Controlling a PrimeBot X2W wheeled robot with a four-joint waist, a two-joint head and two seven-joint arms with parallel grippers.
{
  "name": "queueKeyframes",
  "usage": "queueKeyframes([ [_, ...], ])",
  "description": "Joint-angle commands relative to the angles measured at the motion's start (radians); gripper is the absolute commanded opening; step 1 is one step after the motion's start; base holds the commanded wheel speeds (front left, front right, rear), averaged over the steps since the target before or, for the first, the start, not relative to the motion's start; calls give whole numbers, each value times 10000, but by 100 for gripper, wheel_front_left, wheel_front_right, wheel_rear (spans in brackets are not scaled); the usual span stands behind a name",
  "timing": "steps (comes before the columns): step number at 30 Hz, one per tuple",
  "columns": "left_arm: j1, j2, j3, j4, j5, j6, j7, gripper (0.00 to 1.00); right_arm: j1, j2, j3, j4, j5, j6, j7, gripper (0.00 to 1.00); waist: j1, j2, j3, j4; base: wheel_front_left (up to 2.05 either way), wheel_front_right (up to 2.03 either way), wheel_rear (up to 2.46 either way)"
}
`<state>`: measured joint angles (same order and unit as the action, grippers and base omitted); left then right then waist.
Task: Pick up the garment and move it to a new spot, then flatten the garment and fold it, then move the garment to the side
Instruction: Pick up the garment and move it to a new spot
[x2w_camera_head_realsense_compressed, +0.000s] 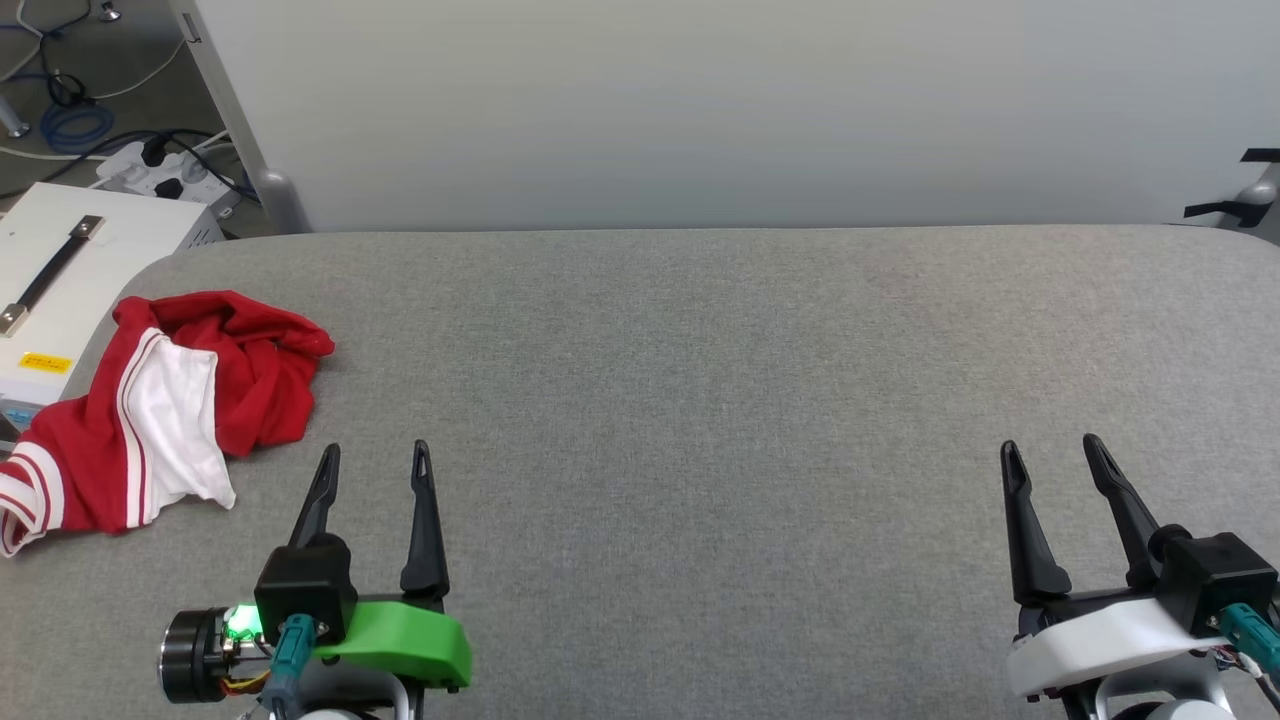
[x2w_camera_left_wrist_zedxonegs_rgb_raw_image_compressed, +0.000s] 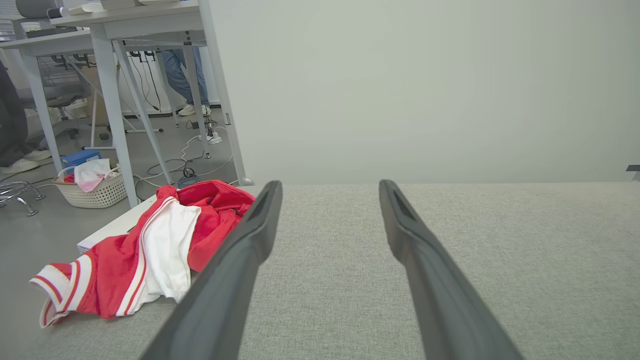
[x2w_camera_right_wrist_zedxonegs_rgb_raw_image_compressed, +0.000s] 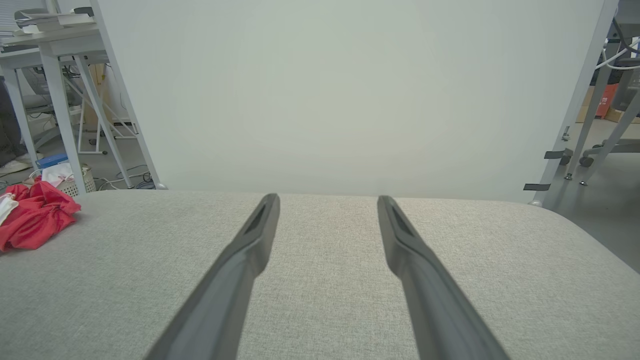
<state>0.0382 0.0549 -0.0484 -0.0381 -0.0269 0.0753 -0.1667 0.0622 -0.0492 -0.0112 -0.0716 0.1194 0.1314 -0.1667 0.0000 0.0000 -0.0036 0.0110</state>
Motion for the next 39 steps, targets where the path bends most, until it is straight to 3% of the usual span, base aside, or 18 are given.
queueKeyframes([
  [1,102,-31,-14,-20,46,76,-105,100,172,-8,-2,-48,88,-5,-118,100,0,0,2,2,0,0,0],
  [28,139,-42,-120,-10,32,341,-665,100,337,-10,-5,-53,276,-7,-670,100,0,0,159,133,0,0,0],
  [39,29,-46,28,-9,-114,469,-895,100,363,-10,93,-160,279,-7,-896,100,0,0,344,929,0,0,0],
])
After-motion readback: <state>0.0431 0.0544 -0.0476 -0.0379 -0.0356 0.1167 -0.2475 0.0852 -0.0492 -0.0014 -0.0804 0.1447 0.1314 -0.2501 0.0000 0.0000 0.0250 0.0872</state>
